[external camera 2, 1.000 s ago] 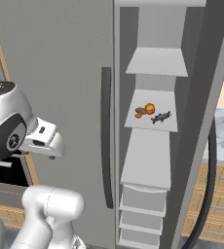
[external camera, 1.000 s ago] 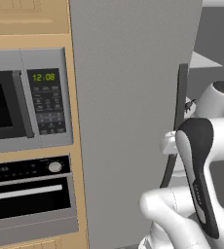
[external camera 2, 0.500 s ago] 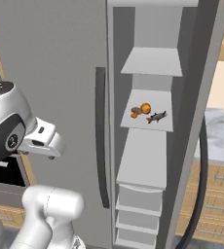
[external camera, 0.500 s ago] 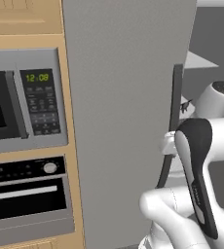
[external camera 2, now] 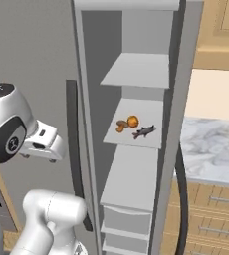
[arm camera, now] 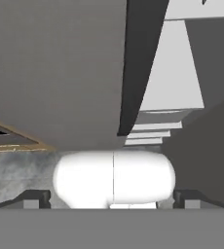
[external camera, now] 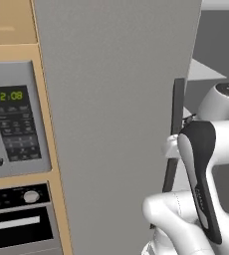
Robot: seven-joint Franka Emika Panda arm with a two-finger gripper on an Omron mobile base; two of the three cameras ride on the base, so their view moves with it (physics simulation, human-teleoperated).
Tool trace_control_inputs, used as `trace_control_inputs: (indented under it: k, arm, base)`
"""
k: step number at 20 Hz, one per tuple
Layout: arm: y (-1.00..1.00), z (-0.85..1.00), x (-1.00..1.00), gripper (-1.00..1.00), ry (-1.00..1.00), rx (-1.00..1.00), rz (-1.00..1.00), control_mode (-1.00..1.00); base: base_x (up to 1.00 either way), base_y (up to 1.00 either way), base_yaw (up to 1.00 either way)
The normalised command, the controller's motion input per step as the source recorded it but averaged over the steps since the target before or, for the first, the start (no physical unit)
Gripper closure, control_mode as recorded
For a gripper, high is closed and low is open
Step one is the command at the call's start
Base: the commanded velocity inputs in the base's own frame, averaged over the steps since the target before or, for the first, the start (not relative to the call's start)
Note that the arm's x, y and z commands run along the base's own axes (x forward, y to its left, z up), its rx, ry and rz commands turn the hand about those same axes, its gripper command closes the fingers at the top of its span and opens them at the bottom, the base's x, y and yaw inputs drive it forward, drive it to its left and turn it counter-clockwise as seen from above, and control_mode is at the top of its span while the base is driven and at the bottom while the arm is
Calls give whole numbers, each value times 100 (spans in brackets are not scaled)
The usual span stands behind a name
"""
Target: Take the fish, mushroom, and peach from the freezer and place them in the bowl on the counter.
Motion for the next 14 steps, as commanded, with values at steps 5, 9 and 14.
trace_control_inputs:
  k: [5, 9, 14]
  arm:
    - [0, 0, 0, -100, 0, 0, 0, 100]
    - [0, 0, 0, -100, 0, 0, 0, 100]
    - [0, 0, 0, -100, 0, 0, 0, 100]
  base:
    - [3, -82, -1]
    - [14, -40, -13]
    - [24, -23, -19]
